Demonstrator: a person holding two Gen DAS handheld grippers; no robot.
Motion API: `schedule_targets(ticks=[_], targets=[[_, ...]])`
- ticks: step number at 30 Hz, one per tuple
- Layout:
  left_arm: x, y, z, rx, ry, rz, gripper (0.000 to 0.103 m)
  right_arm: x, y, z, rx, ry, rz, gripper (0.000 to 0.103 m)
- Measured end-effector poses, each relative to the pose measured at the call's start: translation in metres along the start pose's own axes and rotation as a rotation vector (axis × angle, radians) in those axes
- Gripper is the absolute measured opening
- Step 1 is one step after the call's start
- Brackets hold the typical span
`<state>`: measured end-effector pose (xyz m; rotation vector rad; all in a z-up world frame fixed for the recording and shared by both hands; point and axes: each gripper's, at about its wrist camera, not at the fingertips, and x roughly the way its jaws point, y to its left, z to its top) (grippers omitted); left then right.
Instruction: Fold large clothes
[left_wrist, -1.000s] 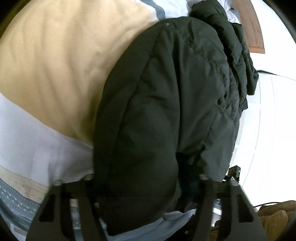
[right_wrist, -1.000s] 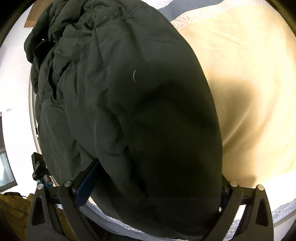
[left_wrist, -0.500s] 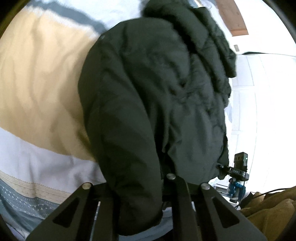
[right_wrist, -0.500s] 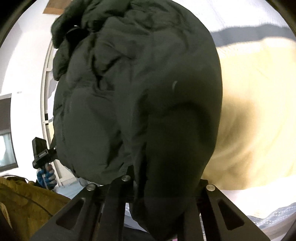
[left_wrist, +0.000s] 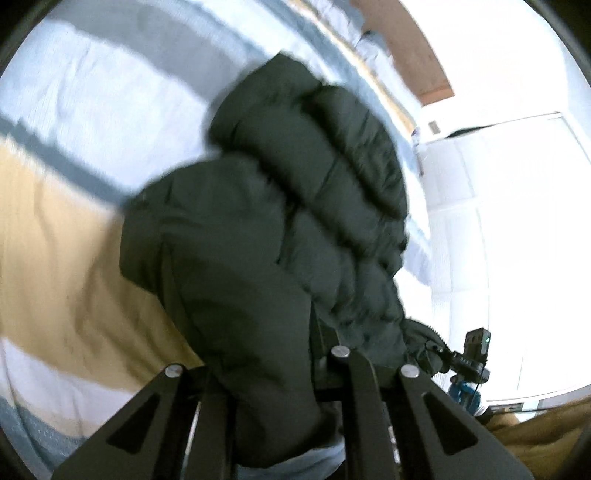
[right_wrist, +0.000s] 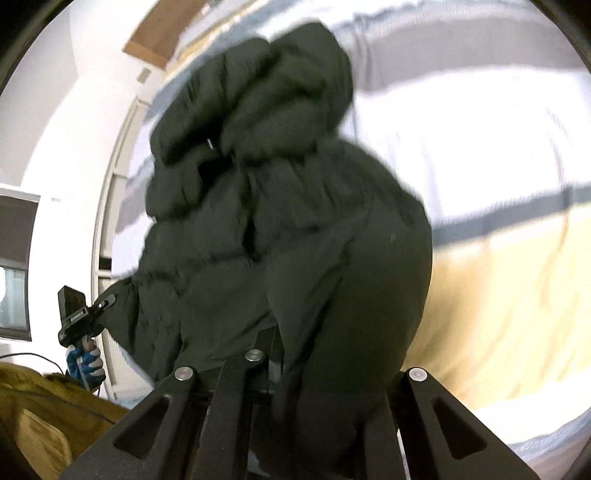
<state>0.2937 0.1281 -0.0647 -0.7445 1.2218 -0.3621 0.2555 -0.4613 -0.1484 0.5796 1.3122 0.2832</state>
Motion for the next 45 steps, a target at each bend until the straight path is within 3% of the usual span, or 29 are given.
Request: schedule_targets(ticks=[13, 18, 24, 32, 37, 41, 44, 45], targets=[[-0.037, -0.065, 0.115, 0.054, -0.195, -0.131, 0.01, -0.078, 0.04, 0.111, -0.04, -0.285, 0.081, 0.009], [-0.017, -0.073, 0.165, 0.052, -0.223, -0.1, 0.011, -0.073, 0.042, 0.164, 0.016, -0.34, 0.117, 0.01], [0.032, -0.072, 0.229, 0.03, -0.224, -0.028, 0.011, -0.04, 0.029, 0.228, 0.134, -0.348, 0.083, 0.011], [0.114, -0.042, 0.303, -0.063, -0.182, 0.065, 0.013, 0.025, 0.004, 0.305, 0.294, -0.307, 0.017, 0.013], [0.163, -0.022, 0.327, -0.12, -0.129, 0.113, 0.015, 0.07, -0.009, 0.334, 0.33, -0.256, -0.055, 0.014], [0.186, -0.01, 0.328, -0.141, -0.099, 0.112, 0.016, 0.092, -0.016, 0.339, 0.359, -0.228, -0.073, 0.016], [0.185, -0.005, 0.33, -0.164, -0.105, 0.081, 0.019, 0.094, -0.019, 0.34, 0.379, -0.232, -0.049, 0.025], [0.182, -0.005, 0.33, -0.17, -0.111, 0.067, 0.022, 0.093, -0.019, 0.34, 0.386, -0.238, -0.038, 0.032]])
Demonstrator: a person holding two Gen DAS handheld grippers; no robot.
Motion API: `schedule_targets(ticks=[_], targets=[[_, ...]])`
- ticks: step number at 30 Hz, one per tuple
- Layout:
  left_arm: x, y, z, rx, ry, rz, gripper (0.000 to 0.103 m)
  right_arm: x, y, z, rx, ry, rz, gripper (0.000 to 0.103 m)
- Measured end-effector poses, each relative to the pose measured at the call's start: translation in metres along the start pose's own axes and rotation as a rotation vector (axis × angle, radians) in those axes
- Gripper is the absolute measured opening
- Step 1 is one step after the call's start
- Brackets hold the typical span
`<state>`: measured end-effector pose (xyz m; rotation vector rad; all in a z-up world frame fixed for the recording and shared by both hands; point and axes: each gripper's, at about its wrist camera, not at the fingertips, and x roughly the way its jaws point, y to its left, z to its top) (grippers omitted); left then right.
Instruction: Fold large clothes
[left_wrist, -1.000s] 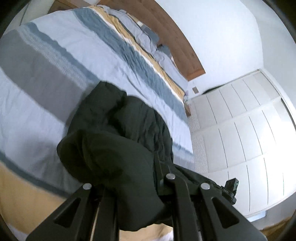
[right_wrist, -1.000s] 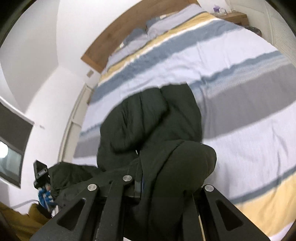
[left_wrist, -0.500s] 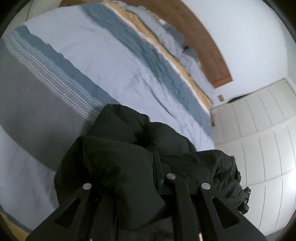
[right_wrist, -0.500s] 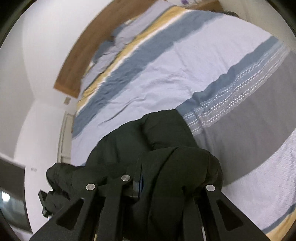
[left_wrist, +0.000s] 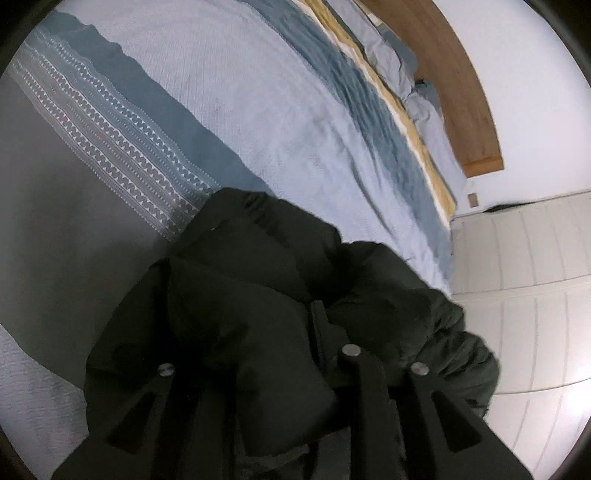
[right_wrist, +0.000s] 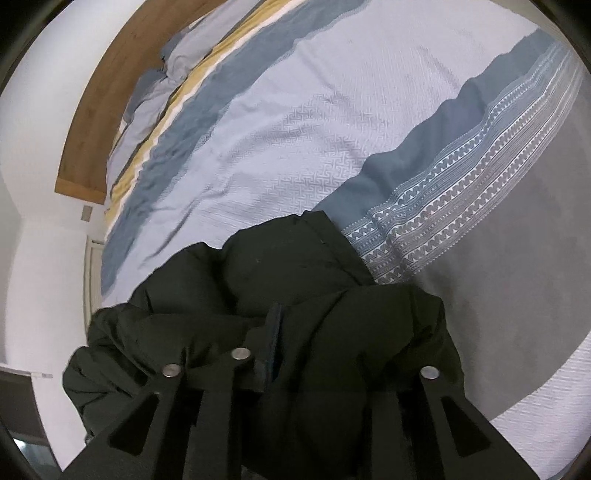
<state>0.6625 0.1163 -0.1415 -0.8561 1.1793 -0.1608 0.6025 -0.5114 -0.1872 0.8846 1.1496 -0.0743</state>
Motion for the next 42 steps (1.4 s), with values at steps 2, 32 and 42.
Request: schedule_targets(ticks=[2, 32, 42], targets=[[-0.009, 0.0, 0.003, -0.034, -0.013, -0.048, 0.029, -0.004, 0.0, 0.002, 0.009, -0.016, 0.017, 0.045], [-0.023, -0.116, -0.073, 0.383, -0.063, 0.109, 0.066, -0.036, 0.157, -0.082, -0.642, -0.061, 0.02, 0.089], [0.056, -0.085, -0.065, 0.385, -0.042, 0.257, 0.08, 0.061, 0.131, -0.063, -0.62, -0.002, -0.134, 0.102]])
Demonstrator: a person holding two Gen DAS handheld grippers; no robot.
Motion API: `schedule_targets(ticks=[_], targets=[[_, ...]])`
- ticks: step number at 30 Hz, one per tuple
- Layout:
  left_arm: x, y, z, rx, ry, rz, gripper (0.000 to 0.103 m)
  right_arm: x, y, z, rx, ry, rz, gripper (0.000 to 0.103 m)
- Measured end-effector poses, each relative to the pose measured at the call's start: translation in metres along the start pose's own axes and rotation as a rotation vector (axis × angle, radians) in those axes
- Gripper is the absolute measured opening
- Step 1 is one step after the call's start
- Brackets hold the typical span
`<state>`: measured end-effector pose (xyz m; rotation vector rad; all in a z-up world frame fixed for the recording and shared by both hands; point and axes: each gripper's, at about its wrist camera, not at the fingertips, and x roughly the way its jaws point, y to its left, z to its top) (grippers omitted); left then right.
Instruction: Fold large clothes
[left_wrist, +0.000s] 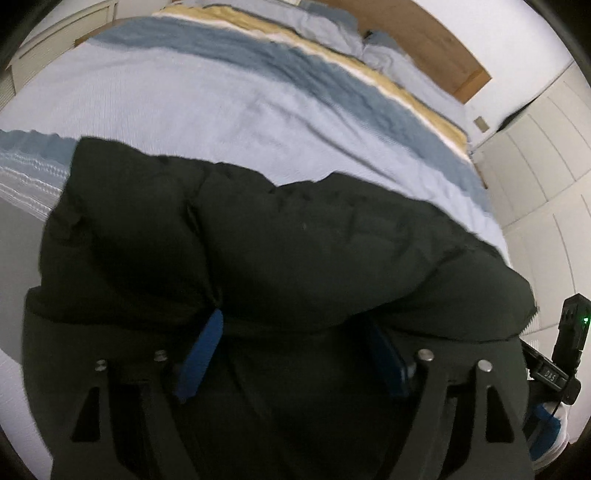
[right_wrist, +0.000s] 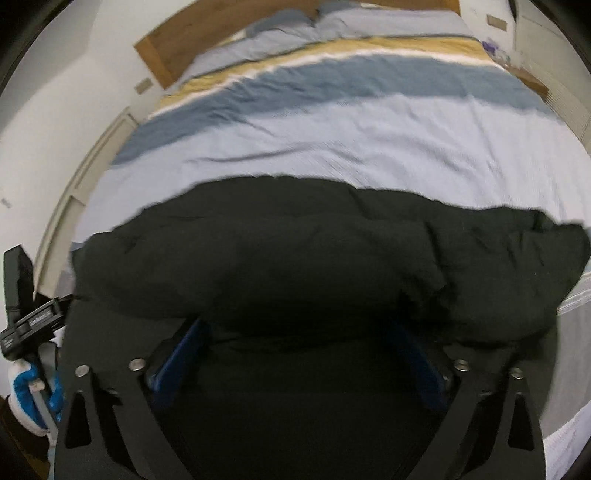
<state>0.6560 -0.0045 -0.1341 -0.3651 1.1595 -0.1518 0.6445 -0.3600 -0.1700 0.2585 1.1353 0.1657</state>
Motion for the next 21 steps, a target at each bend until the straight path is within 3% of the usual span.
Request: schedule_targets(ticks=[12, 17, 21], targets=[[0.053, -0.001, 0.009, 0.022, 0.044, 0.128, 0.086, 0.046, -0.004, 0.013, 0.014, 0.034, -0.07, 0.102], [0.032, -0.005, 0.006, -0.002, 0.047, 0.137, 0.086, 0.032, 0.003, 0.012, -0.001, 0.051, -0.097, 0.102], [-0.008, -0.016, -0.003, 0.002, -0.037, 0.109, 0.086, -0.003, 0.009, 0.008, -0.04, 0.003, -0.094, 0.101]])
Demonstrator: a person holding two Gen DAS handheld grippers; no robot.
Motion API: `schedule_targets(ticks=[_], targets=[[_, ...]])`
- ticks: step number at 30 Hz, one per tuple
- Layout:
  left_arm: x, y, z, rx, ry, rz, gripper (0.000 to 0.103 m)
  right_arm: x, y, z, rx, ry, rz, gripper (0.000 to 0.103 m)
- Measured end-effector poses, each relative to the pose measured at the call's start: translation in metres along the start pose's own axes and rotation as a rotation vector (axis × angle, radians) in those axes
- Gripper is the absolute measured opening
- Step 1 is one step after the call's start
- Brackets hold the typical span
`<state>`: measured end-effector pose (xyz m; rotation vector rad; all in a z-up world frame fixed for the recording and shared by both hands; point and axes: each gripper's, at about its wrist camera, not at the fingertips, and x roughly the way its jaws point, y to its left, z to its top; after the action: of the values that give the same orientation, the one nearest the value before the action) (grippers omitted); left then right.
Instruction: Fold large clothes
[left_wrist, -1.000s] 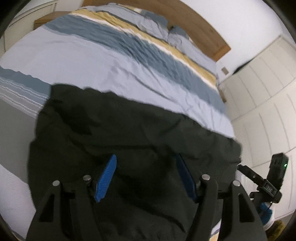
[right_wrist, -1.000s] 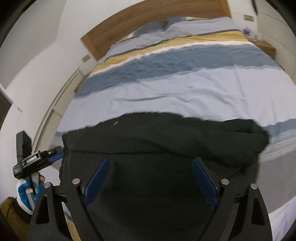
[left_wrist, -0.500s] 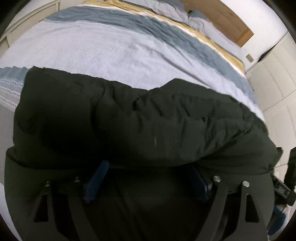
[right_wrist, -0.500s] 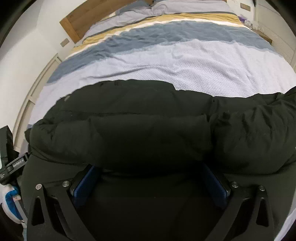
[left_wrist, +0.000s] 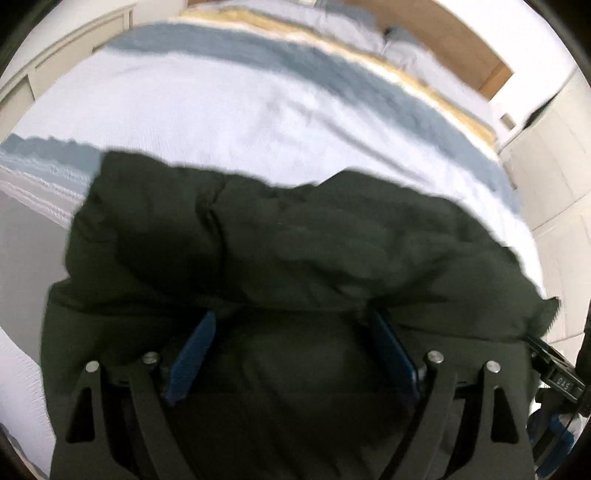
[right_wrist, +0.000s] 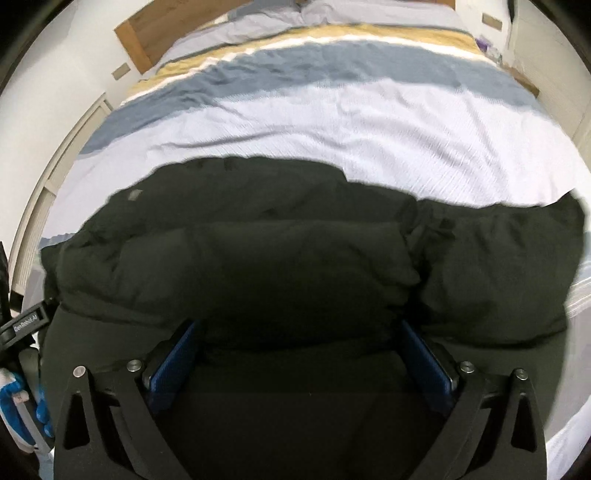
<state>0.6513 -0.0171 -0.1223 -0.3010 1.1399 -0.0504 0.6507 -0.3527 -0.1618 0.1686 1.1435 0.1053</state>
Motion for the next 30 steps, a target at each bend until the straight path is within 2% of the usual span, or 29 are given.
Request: schedule_targets(ticks=[2, 4, 8, 11, 15, 21, 26, 30], targets=[[-0.014, -0.01, -0.002, 0.022, -0.029, -0.034, 0.086, -0.017, -0.001, -0.001, -0.017, -0.03, 0.0, 0.101], [-0.014, -0.022, -0.001, 0.052, -0.023, -0.055, 0.086, -0.023, -0.004, -0.002, -0.034, -0.032, -0.012, 0.101], [0.001, -0.044, 0.004, 0.133, -0.022, -0.03, 0.086, -0.016, -0.017, -0.001, -0.028, -0.015, -0.055, 0.101], [0.017, -0.043, 0.006, 0.13, -0.002, -0.007, 0.086, 0.002, -0.033, 0.001, 0.007, 0.002, -0.074, 0.101], [0.031, -0.039, 0.008, 0.121, 0.001, 0.002, 0.089, 0.021, -0.053, 0.0, 0.074, 0.016, -0.036, 0.101], [0.05, -0.048, 0.009, 0.128, -0.001, 0.031, 0.091, 0.04, -0.055, 0.002, 0.064, 0.016, -0.041, 0.102], [0.053, -0.049, 0.01, 0.133, 0.001, 0.039, 0.092, 0.047, -0.053, 0.002, 0.066, 0.024, -0.047, 0.102], [0.039, -0.05, 0.006, 0.152, -0.012, 0.054, 0.092, 0.038, -0.051, 0.004, 0.063, 0.037, -0.054, 0.102]])
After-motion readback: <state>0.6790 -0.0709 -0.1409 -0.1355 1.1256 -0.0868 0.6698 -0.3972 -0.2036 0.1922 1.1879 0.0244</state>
